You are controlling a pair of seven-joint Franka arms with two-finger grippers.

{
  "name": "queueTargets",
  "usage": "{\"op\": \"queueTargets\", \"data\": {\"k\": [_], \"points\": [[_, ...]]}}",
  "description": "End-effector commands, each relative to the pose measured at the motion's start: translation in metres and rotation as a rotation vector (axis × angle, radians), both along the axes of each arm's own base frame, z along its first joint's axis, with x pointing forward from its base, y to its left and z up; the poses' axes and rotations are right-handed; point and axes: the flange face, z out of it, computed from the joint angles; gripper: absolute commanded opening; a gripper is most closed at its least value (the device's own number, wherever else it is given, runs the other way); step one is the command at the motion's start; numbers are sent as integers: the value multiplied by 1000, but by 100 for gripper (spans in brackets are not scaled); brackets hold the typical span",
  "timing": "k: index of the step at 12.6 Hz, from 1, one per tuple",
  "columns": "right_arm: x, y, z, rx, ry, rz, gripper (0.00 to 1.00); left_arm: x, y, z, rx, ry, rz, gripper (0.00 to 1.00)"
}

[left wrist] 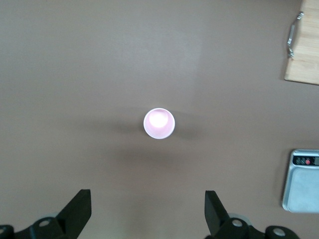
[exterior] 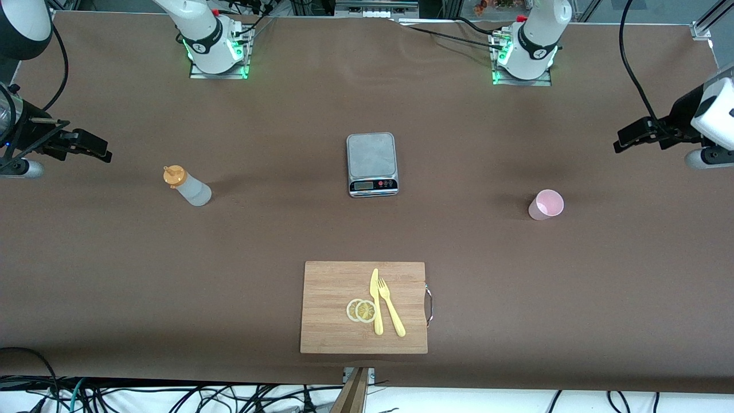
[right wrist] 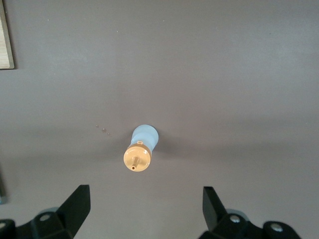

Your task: Add sauce to pink cup with both arms

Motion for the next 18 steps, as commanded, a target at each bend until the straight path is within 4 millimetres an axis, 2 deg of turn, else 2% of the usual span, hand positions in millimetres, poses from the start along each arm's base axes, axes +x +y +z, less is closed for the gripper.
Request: {"op": "queueTargets", "data": {"k": [1,4,7,10,12,14,18], "points": [[0,-2,3,12,5,8,100,-1,19,-42,-3,-7,11,100],[0,-5,3,12,5,4,100,0,23,-102,25,33,13,100],[0,-5,3,12,5,4,100,-11,24,-168,29,-5,14,100],[0,-5,3,12,5,4,100,-12,25,-212,27,3,17,100],[0,-6,3,11,5,1,100,-16,25,-252,27,-6,19,100],[0,-6,3,11,5,1,100,-17,25,-278,23,16,19,100],[0,-6,3,11,5,1,100,-16,25,-317,18,39,21,100]]}}
